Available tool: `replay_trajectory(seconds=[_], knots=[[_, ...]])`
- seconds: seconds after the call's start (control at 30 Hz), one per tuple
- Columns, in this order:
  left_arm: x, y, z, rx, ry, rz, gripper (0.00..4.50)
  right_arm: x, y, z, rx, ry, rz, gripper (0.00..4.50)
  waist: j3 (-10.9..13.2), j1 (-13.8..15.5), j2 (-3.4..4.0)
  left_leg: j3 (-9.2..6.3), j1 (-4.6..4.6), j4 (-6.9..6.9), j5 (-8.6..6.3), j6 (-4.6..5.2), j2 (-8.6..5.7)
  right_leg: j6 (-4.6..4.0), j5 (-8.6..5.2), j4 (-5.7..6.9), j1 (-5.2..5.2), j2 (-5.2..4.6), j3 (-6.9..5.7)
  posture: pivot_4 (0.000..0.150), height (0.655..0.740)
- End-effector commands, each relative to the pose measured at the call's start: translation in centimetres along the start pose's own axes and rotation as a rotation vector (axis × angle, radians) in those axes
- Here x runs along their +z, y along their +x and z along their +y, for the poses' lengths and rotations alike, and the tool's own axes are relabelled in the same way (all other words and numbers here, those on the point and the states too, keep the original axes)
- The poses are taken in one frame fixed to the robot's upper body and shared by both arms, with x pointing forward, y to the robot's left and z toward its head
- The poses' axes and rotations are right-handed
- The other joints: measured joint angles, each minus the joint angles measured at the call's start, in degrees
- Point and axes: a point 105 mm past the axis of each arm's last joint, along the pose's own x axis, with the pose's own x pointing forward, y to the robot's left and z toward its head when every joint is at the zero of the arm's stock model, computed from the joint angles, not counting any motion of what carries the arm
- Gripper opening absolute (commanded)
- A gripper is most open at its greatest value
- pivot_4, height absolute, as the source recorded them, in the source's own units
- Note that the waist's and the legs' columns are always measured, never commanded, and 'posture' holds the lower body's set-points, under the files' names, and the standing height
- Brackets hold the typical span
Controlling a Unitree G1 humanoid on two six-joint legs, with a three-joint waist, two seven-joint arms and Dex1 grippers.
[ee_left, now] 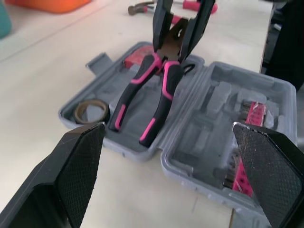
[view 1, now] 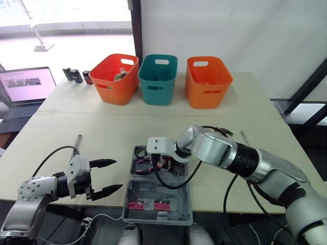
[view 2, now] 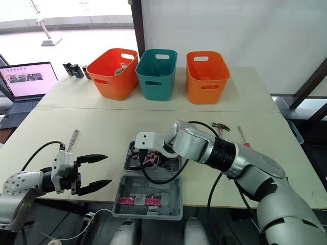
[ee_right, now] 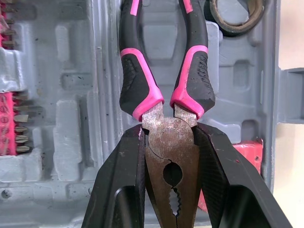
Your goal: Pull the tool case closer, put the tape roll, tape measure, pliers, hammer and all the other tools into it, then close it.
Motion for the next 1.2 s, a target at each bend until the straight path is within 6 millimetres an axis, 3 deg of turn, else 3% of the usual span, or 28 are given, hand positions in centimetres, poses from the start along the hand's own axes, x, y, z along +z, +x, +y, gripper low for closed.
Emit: replay_trajectory(seconds=[0.03,0.37,0.6,0.63,0.93,1.03,1.2], knots=[[0.5,-0.2,0.2,0.002,0.036,-0.015,4.5,0.5,0.8,0.2,0.007,-0.014,-0.016,1.0,0.0,-0.07,0.0,0.0,0.02,0.0,0.0,0.0,0.0,0.0,0.0,0.01,0.0,0.01,0.0,0.15,0.74],[0.5,-0.2,0.2,0.006,0.043,-0.004,4.5,-0.6,2.6,0.2,0.021,0.027,-0.006,1.0,-0.01,-0.12,-0.01,0.0,0.06,0.0,0.0,0.0,0.01,0.01,0.01,0.07,0.01,0.02,0.0,0.15,0.74],[0.3,-0.3,0.5,0.014,0.043,0.003,4.5,-0.5,2.5,-0.2,0.011,0.062,-0.058,4.36,-0.02,0.07,-0.02,-0.01,0.05,0.0,0.01,-0.01,0.0,0.01,0.0,0.06,0.02,0.02,0.0,0.15,0.74],[0.3,-0.3,0.6,0.015,0.043,0.003,4.5,-0.2,2.2,-0.6,0.0,0.078,-0.081,4.46,-0.02,0.06,-0.02,-0.01,0.05,0.0,0.01,-0.01,0.0,0.02,0.0,0.06,0.02,0.02,0.0,0.15,0.74],[0.0,-0.4,1.0,0.024,0.047,0.005,4.5,2.6,-1.5,-1.5,-0.004,0.2,-0.352,4.46,-0.02,0.15,-0.03,-0.01,0.04,0.0,0.02,-0.02,0.0,0.03,0.01,0.04,0.06,0.02,0.0,0.15,0.74],[0.0,-0.4,1.2,0.028,0.049,0.005,4.5,1.6,-1.1,-1.3,-0.035,0.256,-0.376,3.59,-0.03,0.19,-0.04,-0.03,0.05,-0.01,0.02,-0.02,0.0,0.03,0.0,0.04,0.08,0.03,0.0,0.15,0.74],[0.0,-0.6,1.2,0.034,0.049,0.007,4.5,1.3,-0.5,-0.1,-0.1,0.29,-0.508,1.03,-0.02,0.17,-0.03,-0.03,0.04,0.01,0.02,-0.03,0.0,0.02,0.0,0.02,0.09,0.03,0.0,0.15,0.74]])
